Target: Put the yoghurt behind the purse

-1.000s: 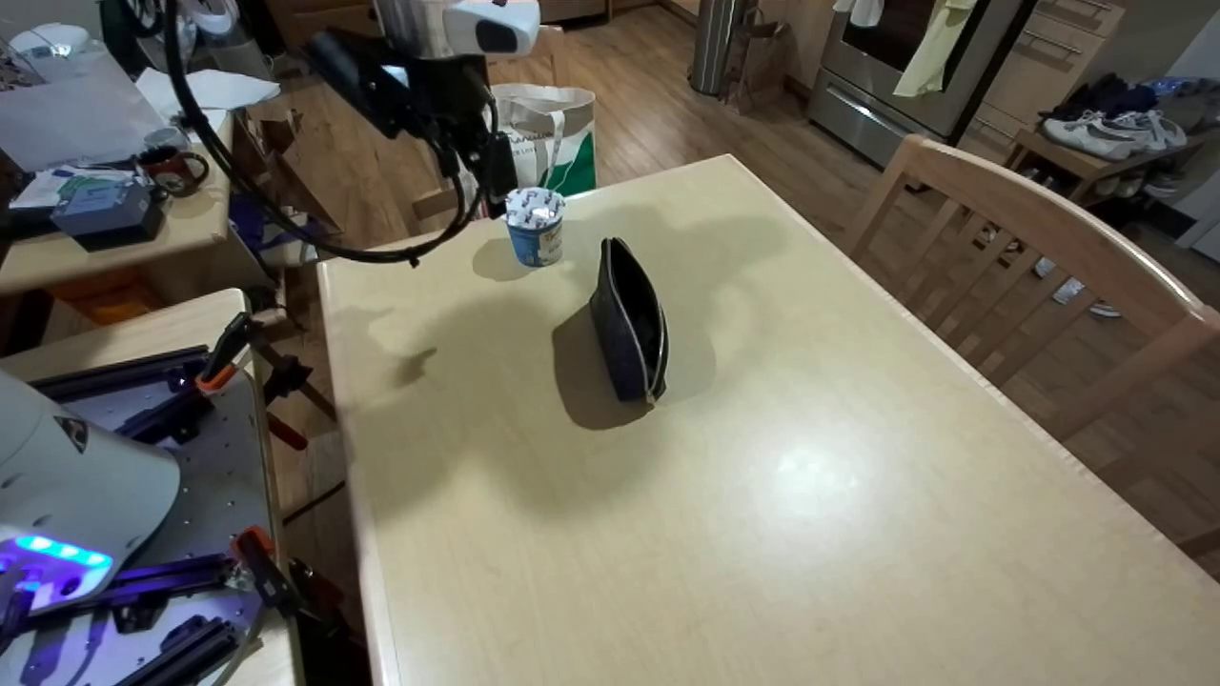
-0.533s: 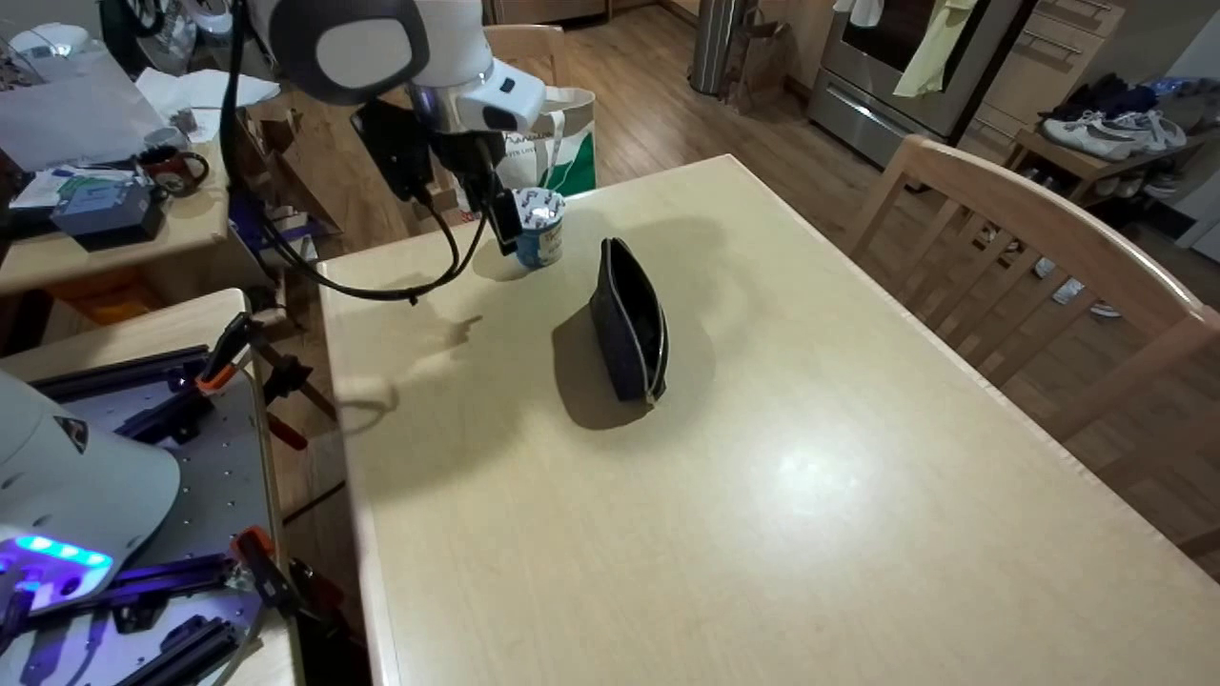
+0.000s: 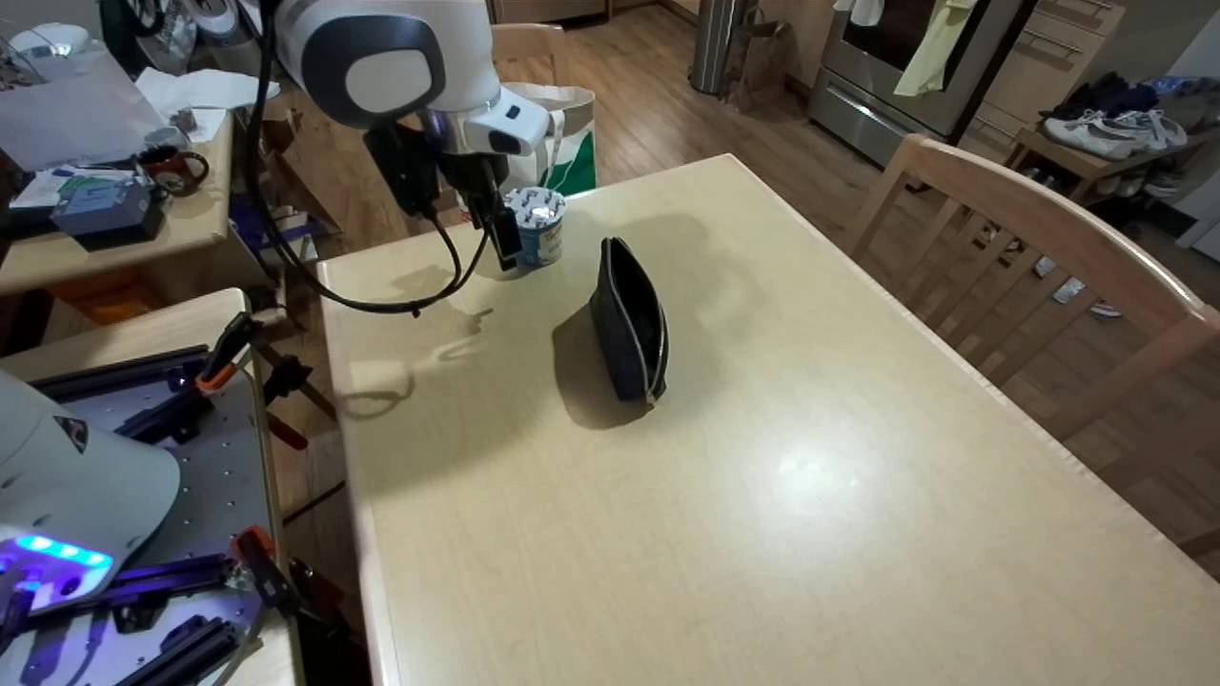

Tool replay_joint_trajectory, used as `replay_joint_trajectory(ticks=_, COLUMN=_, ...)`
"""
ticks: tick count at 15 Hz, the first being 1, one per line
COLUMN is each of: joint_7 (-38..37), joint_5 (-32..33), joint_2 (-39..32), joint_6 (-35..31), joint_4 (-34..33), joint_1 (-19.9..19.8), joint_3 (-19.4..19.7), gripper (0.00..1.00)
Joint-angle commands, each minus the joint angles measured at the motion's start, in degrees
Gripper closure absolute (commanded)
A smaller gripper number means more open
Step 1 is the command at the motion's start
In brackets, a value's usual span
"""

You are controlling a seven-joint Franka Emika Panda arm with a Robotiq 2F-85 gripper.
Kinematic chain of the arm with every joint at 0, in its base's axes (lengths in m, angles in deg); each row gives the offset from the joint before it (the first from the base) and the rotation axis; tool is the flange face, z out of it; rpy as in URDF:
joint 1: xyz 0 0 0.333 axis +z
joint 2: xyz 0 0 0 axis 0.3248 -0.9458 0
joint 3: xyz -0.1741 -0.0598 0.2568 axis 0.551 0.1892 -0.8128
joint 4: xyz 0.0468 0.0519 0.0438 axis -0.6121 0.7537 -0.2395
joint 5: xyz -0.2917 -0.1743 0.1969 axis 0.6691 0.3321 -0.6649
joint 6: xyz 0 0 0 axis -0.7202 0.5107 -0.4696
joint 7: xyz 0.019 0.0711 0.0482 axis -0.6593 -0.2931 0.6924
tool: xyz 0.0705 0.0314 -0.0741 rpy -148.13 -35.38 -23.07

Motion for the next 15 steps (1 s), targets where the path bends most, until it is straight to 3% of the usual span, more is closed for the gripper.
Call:
replay_joint_trajectory(ticks=1, joint_7=-9.1, joint_5=9.2, joint_2=-2.4, joint_6=1.3, joint_4=-3.0, joint_1=3.8, joint_3=3.3, gripper=0.00)
replay_joint_trajectory(ticks=2, joint_7=-8.5, joint_5=9.7, joint_2=-3.2, joint_6=1.8, joint_4=-3.9, joint_1=4.0, joint_3=2.8, gripper=0.00)
replay_joint_trajectory(ticks=3, joint_7=-3.4, joint_5=7.0, joint_2=-3.5, joint_6=1.7, joint_4=-4.4, joint_1=2.7, joint_3=0.5, gripper=0.00)
replay_joint_trajectory(ticks=8, joint_7=-5.8, joint_5=7.5, joint_2=-2.3, joint_6=0.5, joint_4=-2.6, joint_1=2.9, joint_3=1.8, gripper=0.00)
replay_joint_trajectory(ticks=10, joint_7=-15.9, joint_5=8.0, joint_2=-3.5, joint_6=-2.0, joint_4=-2.8, joint_1=4.8, joint_3=4.5, gripper=0.00)
replay_joint_trajectory(ticks=13, joint_7=-18.1, joint_5=2.3, joint_2=-9.4, joint_6=-6.2, joint_4=-6.4, joint_1=3.9, joint_3=3.0, gripper=0.00)
replay_joint_trajectory(ticks=15, joint_7=-15.1, joint_5=-2.6, joint_2=-13.3, joint_6=-9.2, joint_4=-8.8, joint_1=2.6, joint_3=0.4, gripper=0.00)
